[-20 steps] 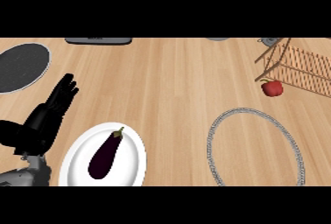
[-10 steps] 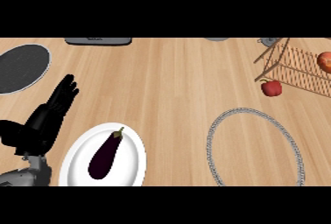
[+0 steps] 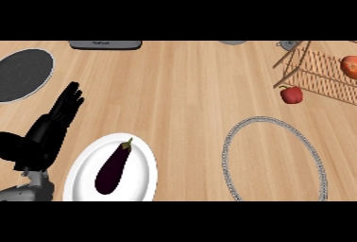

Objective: Pick the squash from the placemat and place it in the tiered shelf

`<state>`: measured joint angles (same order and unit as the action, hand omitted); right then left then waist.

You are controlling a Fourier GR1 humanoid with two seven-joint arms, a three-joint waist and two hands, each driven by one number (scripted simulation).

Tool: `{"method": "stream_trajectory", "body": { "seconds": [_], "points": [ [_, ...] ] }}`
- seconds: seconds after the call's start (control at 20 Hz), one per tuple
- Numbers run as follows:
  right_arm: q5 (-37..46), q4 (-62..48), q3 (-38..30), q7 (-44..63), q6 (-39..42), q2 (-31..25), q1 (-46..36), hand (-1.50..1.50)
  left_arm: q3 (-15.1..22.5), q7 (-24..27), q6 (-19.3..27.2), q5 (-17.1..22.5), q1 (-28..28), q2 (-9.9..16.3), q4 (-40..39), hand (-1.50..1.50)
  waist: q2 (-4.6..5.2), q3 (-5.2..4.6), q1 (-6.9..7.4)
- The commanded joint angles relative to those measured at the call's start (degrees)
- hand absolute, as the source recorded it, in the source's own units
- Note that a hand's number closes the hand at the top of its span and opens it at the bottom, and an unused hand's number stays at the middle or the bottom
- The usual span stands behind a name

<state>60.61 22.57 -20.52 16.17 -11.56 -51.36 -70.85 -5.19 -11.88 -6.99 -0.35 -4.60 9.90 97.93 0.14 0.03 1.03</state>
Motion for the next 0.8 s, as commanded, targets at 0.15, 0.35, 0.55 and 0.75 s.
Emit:
{"method": "stream_trajectory", "body": {
  "seconds": [0.15, 0.35, 0.55, 0.75],
  "points": [
    [-9.3, 2.8, -10.9, 7.1, -0.5, -6.8, -5.6, -1.5, 0.4, 0.6, 0.8, -0.3, 1.8, -1.3, 0.4, 0.0, -0.6, 0.01, -1.23],
    [-15.5, 1.6, -17.9, 8.7, 3.0, -13.1, -4.9, -1.5, -2.8, 1.3, -0.5, 1.2, 2.7, 1.3, -0.2, 0.0, -0.6, 0.05, -1.81],
    [-20.9, 2.7, -23.0, 8.5, 8.9, -17.6, 0.5, -1.5, -1.1, 2.7, 0.4, -0.7, 3.1, 0.1, 0.2, 0.0, -0.9, 0.04, -3.14],
    [-26.3, 3.7, -28.3, 4.3, 13.6, -21.6, 8.2, -1.5, -1.6, 0.5, -0.3, 0.7, 3.4, 0.4, 1.9, 0.0, -0.64, 0.05, -2.44]
  ]
}}
